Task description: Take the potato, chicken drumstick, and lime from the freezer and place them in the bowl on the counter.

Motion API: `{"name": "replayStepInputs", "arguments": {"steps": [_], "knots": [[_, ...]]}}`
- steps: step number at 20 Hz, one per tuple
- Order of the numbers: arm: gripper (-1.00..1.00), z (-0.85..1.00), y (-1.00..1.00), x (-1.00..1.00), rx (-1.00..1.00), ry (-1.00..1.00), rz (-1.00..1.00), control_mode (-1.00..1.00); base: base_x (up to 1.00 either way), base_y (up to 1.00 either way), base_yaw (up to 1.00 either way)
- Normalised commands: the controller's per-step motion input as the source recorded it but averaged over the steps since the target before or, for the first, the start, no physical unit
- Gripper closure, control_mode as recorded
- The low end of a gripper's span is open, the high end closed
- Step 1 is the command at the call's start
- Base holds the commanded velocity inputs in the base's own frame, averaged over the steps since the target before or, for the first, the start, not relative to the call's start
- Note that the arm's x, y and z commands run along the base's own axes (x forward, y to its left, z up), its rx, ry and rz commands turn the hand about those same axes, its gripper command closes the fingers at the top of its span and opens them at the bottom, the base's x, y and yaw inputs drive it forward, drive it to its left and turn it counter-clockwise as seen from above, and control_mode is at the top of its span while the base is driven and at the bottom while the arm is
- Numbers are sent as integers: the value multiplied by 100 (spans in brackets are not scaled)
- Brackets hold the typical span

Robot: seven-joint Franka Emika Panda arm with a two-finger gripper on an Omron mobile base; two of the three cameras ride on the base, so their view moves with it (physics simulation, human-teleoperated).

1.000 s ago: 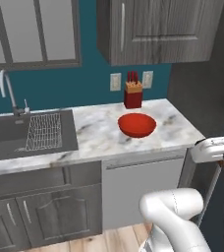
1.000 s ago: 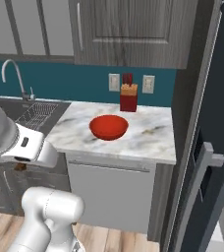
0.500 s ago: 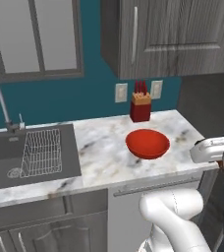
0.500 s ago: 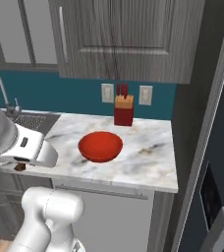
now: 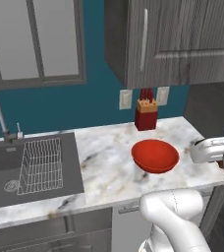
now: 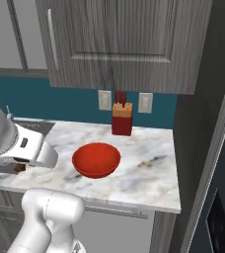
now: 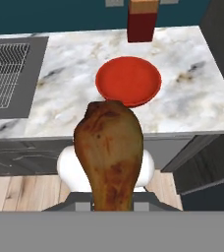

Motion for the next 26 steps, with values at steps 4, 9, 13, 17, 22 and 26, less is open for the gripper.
{"name": "replayStepInputs", "arguments": {"steps": [4,9,13,17,22,26], "knots": [[100,0,0,0,0,0,0,100,45,-26,3],[100,0,0,0,0,0,0,100,29,-33,2],[100,0,0,0,0,0,0,100,21,-37,2],[100,0,0,0,0,0,0,100,18,-29,0],[100,-1,-12,29,2,0,0,-100,12,-8,0],[100,-20,-10,57,1,7,0,-100,0,0,0]]}}
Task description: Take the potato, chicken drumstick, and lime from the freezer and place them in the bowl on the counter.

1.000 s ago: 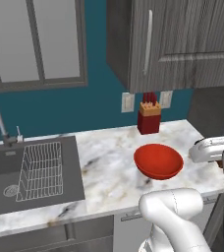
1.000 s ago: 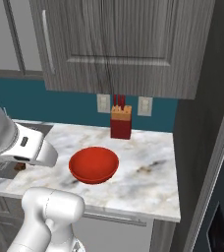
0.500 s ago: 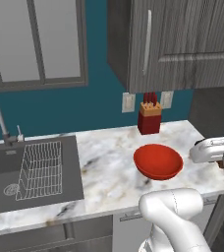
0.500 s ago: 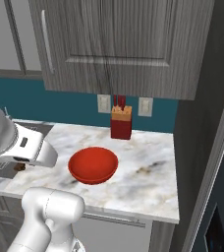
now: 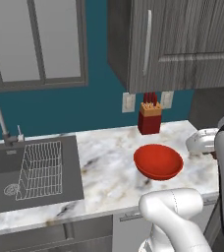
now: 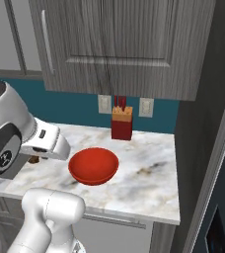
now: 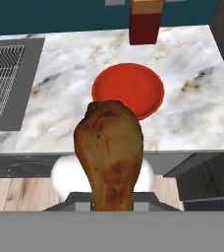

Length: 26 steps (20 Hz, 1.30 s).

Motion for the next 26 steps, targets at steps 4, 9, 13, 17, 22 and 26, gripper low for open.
{"name": "replayStepInputs", "arguments": {"steps": [4,9,13,17,22,26], "knots": [[100,-29,0,84,0,9,0,-100,0,0,0],[100,-36,0,77,0,7,0,-100,0,0,0],[100,-54,-1,53,0,1,0,-100,0,0,0],[100,-68,0,32,0,0,0,-100,0,0,0],[100,-59,-1,41,0,0,0,-100,0,0,0],[100,-48,-7,38,0,0,0,-100,0,0,0]]}}
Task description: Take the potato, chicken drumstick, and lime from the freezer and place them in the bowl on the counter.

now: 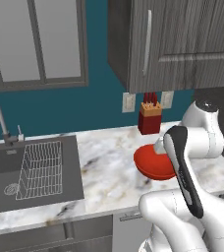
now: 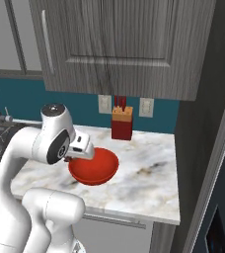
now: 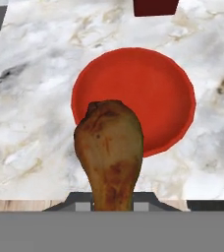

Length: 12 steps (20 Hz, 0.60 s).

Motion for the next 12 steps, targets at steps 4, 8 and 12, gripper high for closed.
{"name": "replayStepInputs", "arguments": {"steps": [4,8,12], "knots": [[100,-32,-17,32,1,7,0,-100,0,0,0],[100,-44,-13,35,0,5,0,-100,0,0,0],[100,-51,-10,26,0,2,0,-100,0,0,0]]}}
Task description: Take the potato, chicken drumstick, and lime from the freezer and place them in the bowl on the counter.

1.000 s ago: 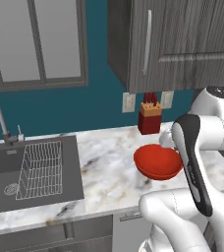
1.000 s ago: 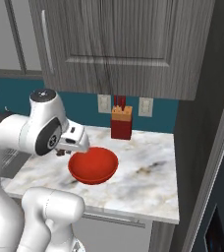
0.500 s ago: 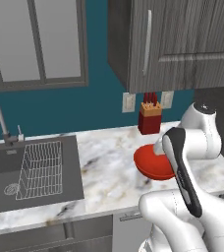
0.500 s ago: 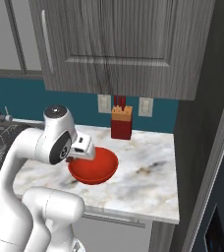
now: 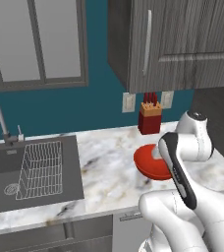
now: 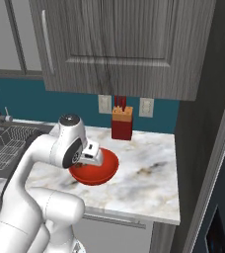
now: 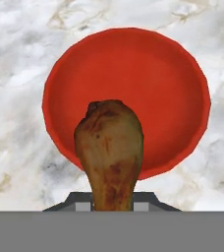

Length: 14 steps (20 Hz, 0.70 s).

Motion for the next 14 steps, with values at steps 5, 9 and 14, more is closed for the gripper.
{"name": "replayStepInputs", "arguments": {"steps": [5,9,14], "knots": [[100,-54,-8,9,0,0,0,-100,0,0,0],[100,-49,-4,11,0,0,0,-100,0,0,0],[100,-38,0,15,0,0,0,-100,0,0,0]]}}
